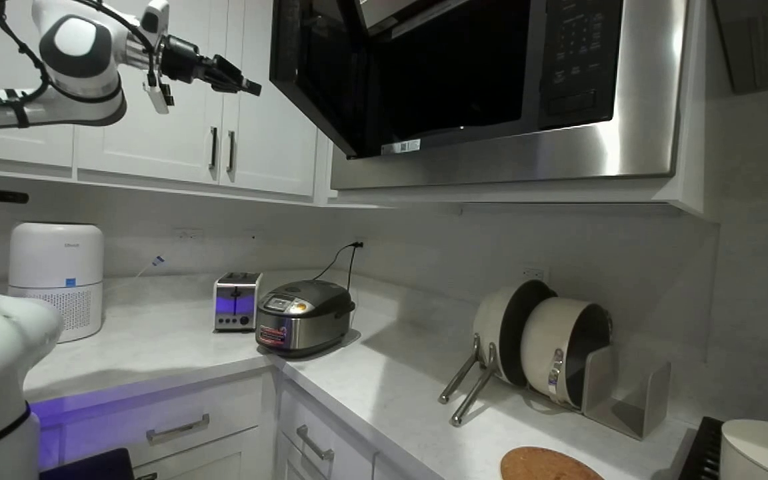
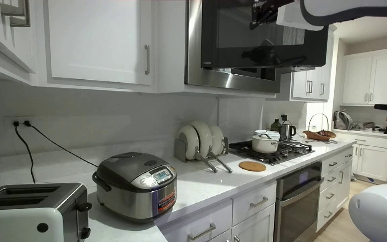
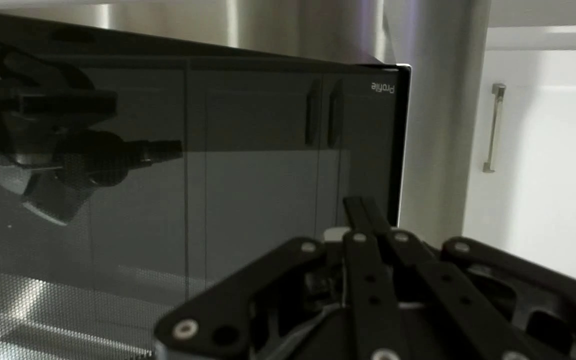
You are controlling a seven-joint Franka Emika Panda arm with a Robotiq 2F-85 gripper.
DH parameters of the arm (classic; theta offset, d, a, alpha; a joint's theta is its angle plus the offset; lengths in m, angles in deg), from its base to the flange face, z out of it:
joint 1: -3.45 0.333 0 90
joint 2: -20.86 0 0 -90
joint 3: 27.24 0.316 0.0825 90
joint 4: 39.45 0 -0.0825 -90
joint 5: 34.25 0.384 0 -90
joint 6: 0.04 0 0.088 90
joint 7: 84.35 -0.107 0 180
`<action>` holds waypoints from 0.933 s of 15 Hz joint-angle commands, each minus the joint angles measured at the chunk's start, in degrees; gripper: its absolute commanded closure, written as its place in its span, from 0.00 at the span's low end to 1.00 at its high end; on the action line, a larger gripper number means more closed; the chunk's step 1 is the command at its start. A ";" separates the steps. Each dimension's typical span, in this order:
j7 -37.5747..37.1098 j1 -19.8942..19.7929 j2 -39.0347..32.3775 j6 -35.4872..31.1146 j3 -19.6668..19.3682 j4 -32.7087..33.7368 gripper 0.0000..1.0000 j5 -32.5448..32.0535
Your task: Close the microwave door
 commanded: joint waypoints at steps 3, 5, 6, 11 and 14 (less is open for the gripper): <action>-0.62 -1.70 -4.32 -1.79 -0.24 0.31 1.00 -2.28; -0.57 -1.46 -5.09 -2.13 -0.41 0.06 1.00 -3.02; -0.70 -1.64 -5.39 -2.21 -0.47 0.06 1.00 -3.32; -1.38 -2.87 -6.61 -2.09 -1.48 0.51 1.00 -4.74; -1.71 -4.37 -7.14 -2.01 -2.27 0.51 1.00 -5.91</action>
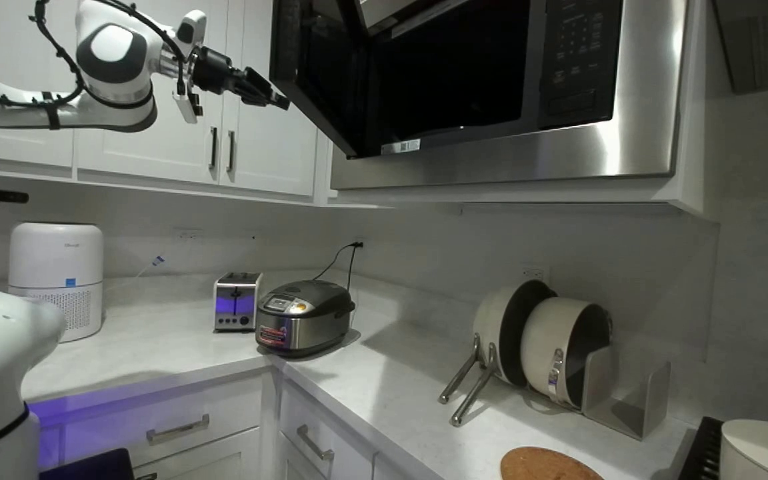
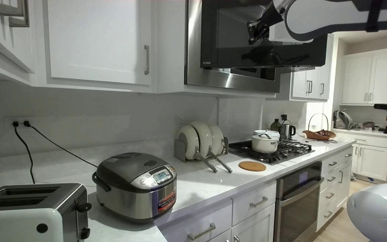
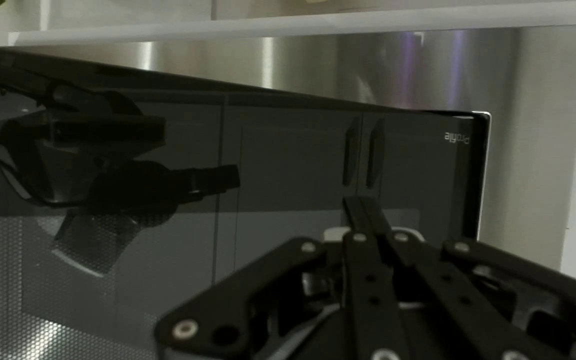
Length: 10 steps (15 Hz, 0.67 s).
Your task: Close the microwave door
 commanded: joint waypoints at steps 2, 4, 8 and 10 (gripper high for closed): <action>-1.86 -3.17 -2.11 -1.63 -0.74 0.65 1.00 -2.70; -2.12 -4.34 -2.83 -1.63 -0.99 0.69 1.00 -3.30; -2.87 -6.44 -5.00 -1.14 -1.53 1.09 1.00 -4.56; -3.66 -7.57 -6.10 -1.15 -1.81 1.21 1.00 -4.83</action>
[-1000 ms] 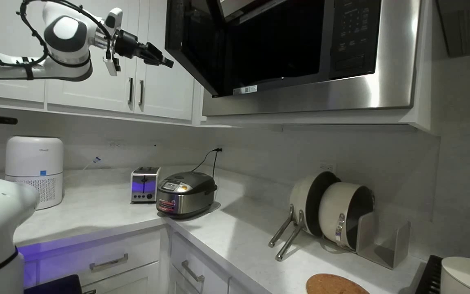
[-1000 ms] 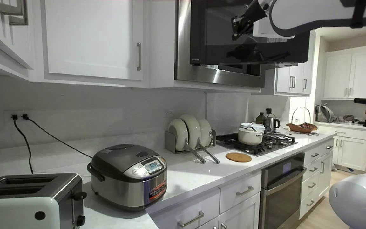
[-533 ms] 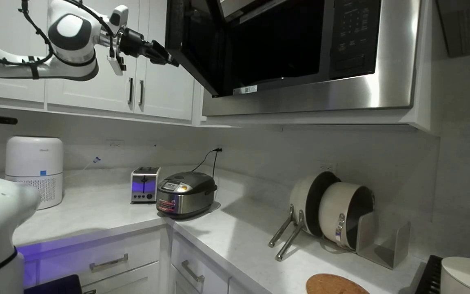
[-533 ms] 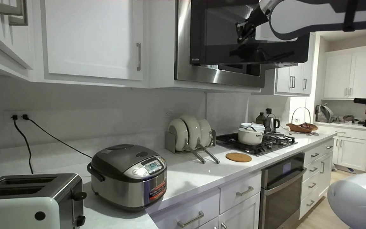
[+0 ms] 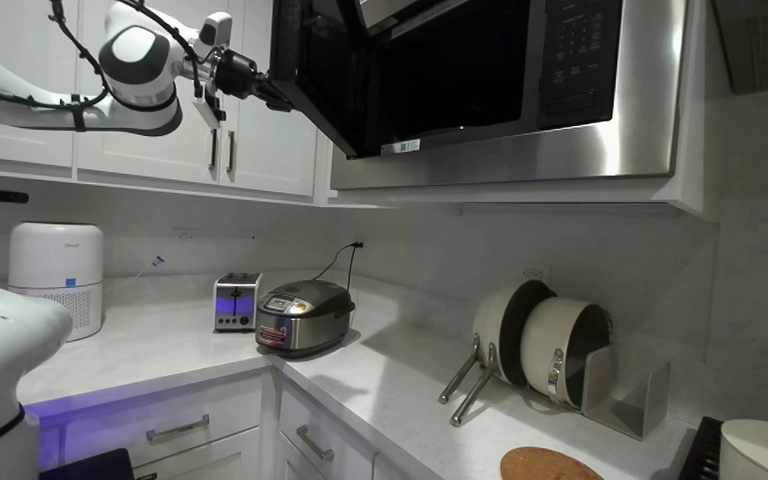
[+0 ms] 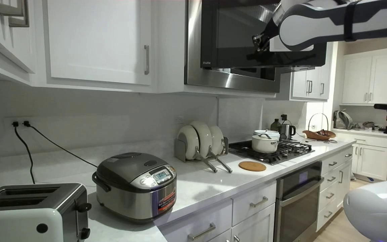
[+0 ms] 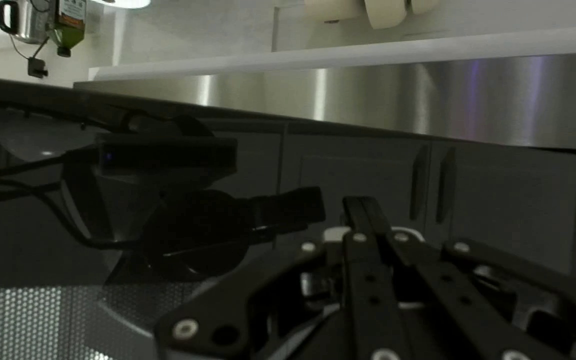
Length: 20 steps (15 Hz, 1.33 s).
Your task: Close the microwave door
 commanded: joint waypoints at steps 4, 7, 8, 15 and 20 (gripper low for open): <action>-5.54 -4.25 -4.36 -1.59 -0.22 1.85 1.00 -3.36; -7.59 -5.84 -5.81 -1.77 -0.16 2.33 1.00 -4.21; -8.23 -6.36 -6.21 -1.91 -0.08 2.47 1.00 -4.29; -12.95 -11.53 -8.32 -8.92 1.14 2.06 1.00 -4.79; -14.72 -15.69 -9.80 -12.01 2.08 2.39 1.00 -3.81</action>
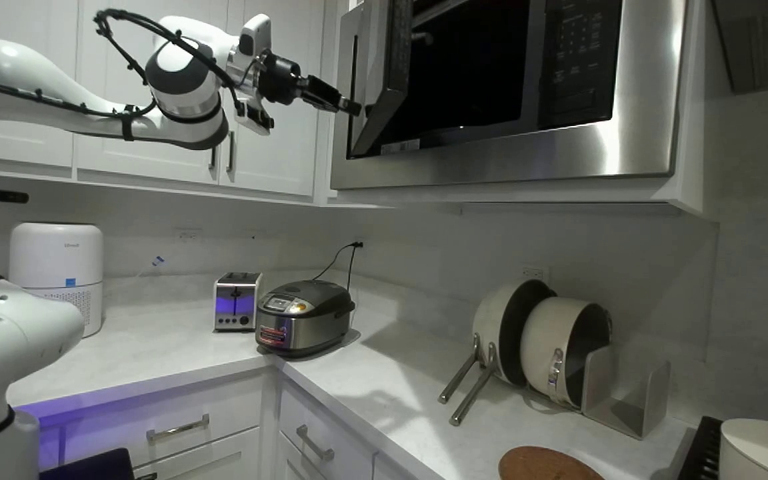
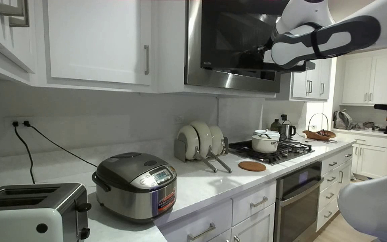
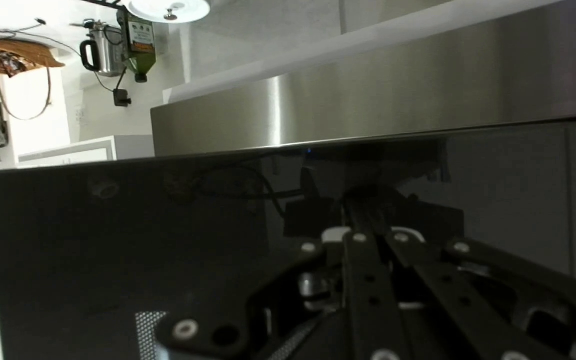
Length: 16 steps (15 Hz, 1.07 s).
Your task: Close the microwave door
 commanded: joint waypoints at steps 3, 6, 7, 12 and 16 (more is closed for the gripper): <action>-3.85 -5.80 -2.25 -2.82 2.04 1.86 1.00 -0.06; -5.48 -8.19 -2.95 -3.63 2.63 2.30 1.00 0.12; -5.94 -8.95 -3.29 -4.06 2.80 2.43 1.00 0.30; -8.61 -10.58 -5.57 -5.47 3.87 3.77 1.00 1.06; -8.86 -8.50 -8.66 -8.45 3.83 4.69 1.00 2.84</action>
